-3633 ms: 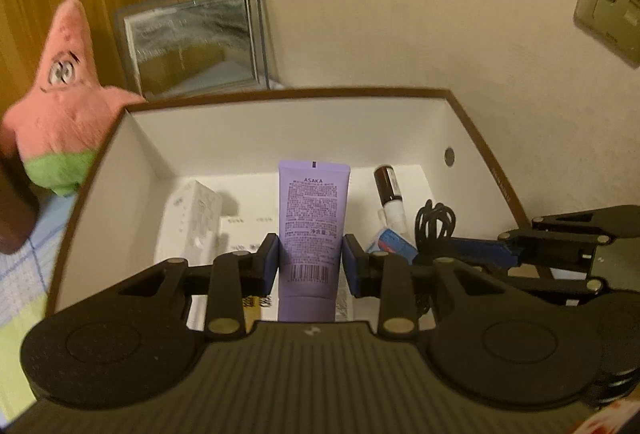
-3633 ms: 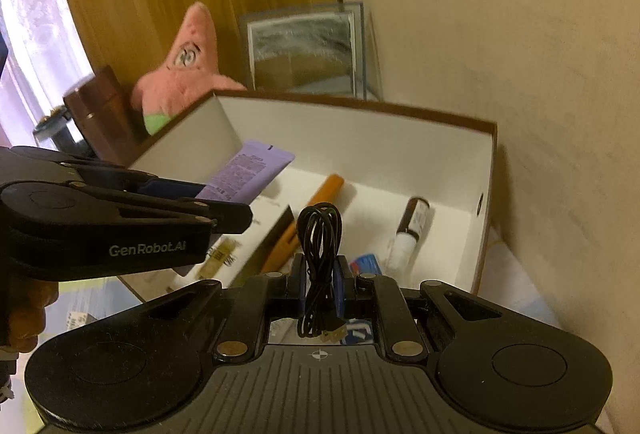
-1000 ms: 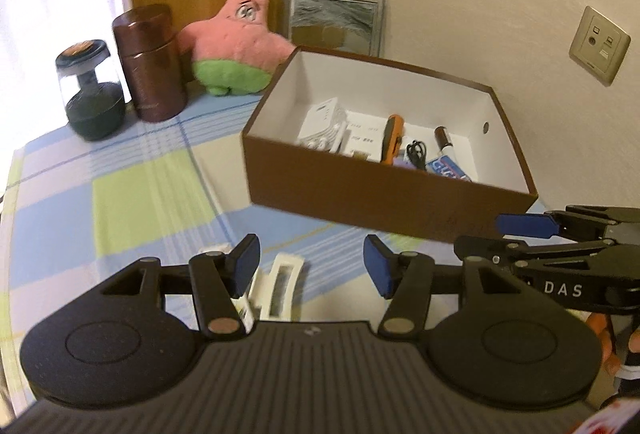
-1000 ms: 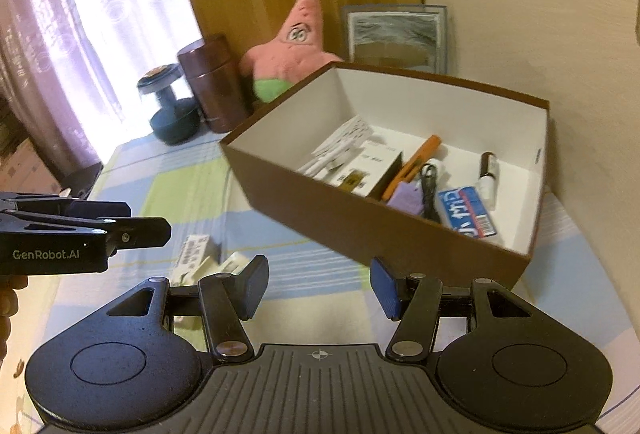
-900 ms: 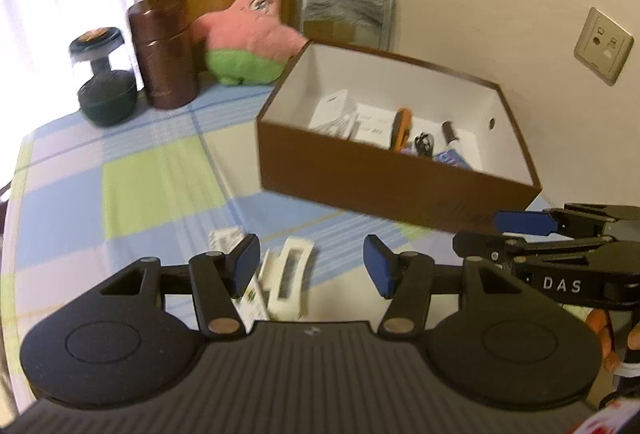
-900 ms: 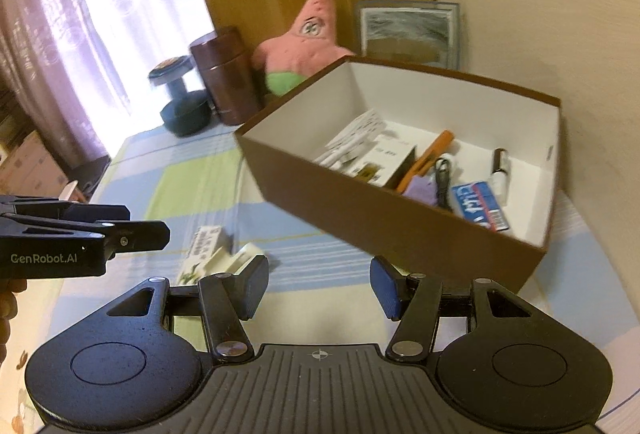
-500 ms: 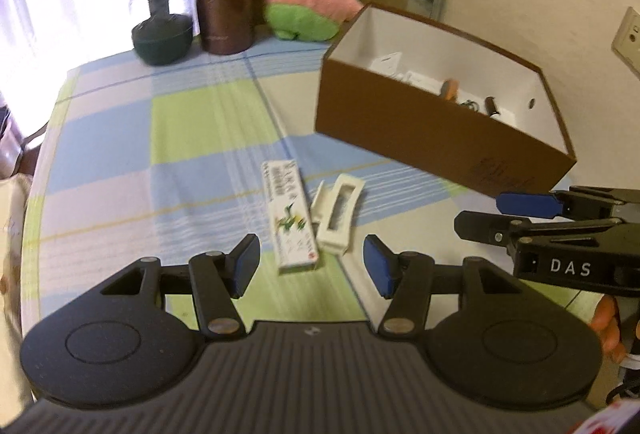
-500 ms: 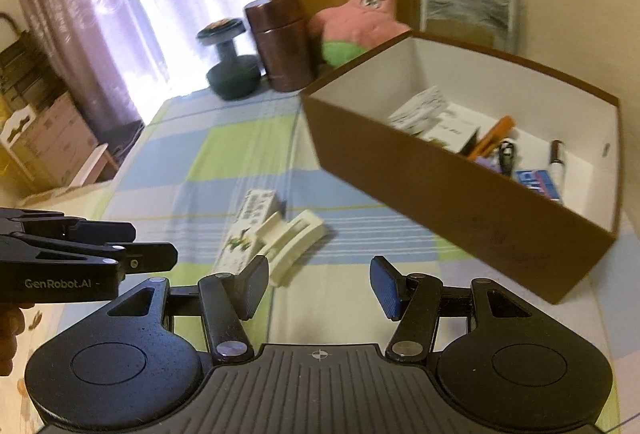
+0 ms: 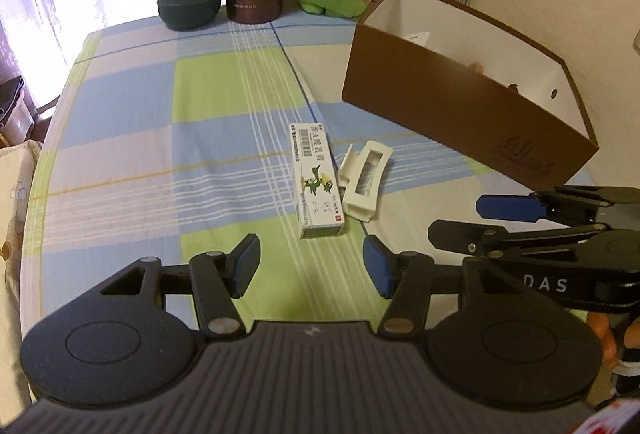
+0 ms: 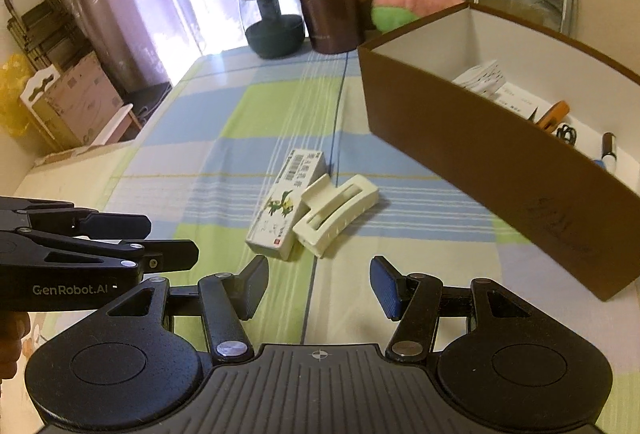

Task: Organize rigid objects
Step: 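Grasp the cream plastic clip with the right tool while the left tool grasps the white medicine box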

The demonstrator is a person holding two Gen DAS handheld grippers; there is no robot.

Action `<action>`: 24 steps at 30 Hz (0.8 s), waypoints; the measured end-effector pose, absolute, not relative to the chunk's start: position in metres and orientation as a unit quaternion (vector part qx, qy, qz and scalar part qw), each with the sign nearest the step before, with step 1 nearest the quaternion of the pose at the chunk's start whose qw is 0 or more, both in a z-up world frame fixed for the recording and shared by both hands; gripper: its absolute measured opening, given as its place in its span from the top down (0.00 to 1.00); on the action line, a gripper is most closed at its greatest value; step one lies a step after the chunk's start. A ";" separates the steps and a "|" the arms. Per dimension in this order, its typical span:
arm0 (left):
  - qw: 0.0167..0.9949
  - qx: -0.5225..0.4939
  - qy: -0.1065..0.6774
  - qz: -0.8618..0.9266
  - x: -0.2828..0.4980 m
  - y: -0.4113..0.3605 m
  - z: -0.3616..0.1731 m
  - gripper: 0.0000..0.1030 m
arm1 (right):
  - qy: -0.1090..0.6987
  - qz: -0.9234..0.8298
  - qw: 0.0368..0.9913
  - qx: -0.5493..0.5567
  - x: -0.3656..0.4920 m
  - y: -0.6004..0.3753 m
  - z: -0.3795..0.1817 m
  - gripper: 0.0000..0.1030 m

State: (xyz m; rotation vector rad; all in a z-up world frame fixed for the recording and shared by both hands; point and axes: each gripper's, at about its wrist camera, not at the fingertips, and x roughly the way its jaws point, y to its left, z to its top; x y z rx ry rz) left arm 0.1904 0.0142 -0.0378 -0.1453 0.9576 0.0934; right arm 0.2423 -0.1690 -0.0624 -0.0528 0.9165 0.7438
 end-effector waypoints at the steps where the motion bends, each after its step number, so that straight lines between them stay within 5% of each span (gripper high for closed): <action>1: 0.883 -0.070 0.461 0.046 0.191 0.015 -0.040 0.49 | 0.433 0.352 0.829 -0.026 0.243 -0.167 -0.064 0.48; 24: 0.863 -0.036 0.504 0.005 0.258 0.008 -0.104 0.49 | 0.475 0.309 0.824 -0.012 0.287 -0.168 -0.095 0.48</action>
